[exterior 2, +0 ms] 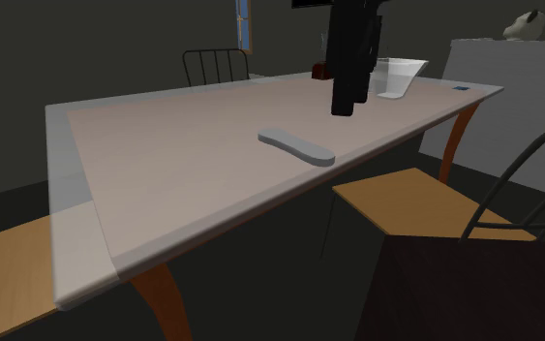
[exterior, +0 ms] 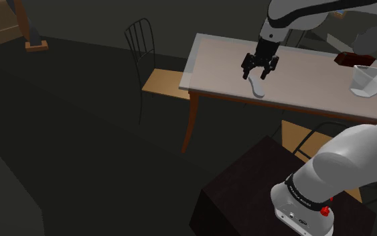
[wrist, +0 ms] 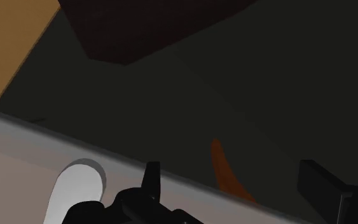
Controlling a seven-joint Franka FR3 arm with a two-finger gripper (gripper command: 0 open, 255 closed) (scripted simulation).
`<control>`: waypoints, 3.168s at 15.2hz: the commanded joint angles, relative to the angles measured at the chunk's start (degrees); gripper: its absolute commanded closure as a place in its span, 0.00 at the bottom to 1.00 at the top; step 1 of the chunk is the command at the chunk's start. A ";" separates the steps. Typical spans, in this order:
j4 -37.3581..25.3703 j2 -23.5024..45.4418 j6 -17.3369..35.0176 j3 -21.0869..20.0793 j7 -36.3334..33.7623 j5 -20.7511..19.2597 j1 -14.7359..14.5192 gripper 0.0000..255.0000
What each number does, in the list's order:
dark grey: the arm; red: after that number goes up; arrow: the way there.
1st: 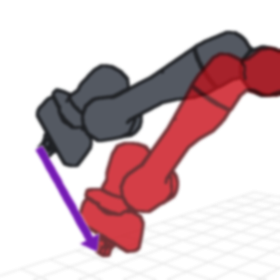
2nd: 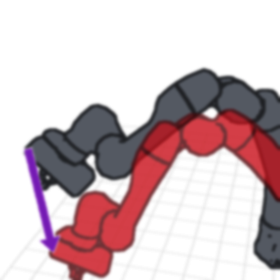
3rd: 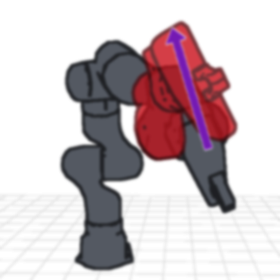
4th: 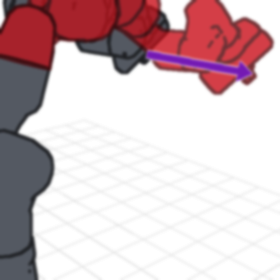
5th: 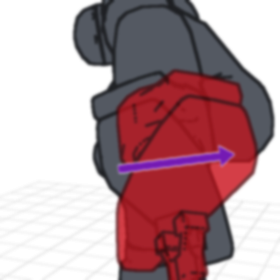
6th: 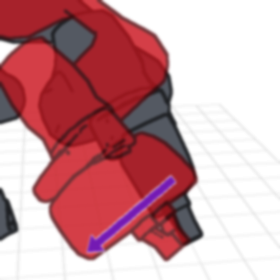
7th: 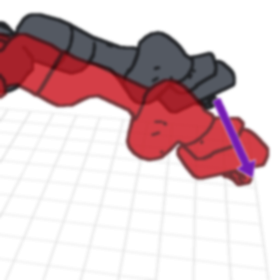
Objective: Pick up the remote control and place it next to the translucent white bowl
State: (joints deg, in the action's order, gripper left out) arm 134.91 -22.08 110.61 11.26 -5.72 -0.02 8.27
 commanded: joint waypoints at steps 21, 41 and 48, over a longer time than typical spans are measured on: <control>-15.20 31.09 17.18 9.97 6.82 5.10 8.24 0.00; -14.21 32.70 19.64 9.76 7.42 5.99 8.40 1.00; -15.94 30.06 15.48 10.08 6.40 4.55 8.11 1.00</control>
State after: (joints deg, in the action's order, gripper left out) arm 119.18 8.61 126.89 21.24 0.82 4.85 16.40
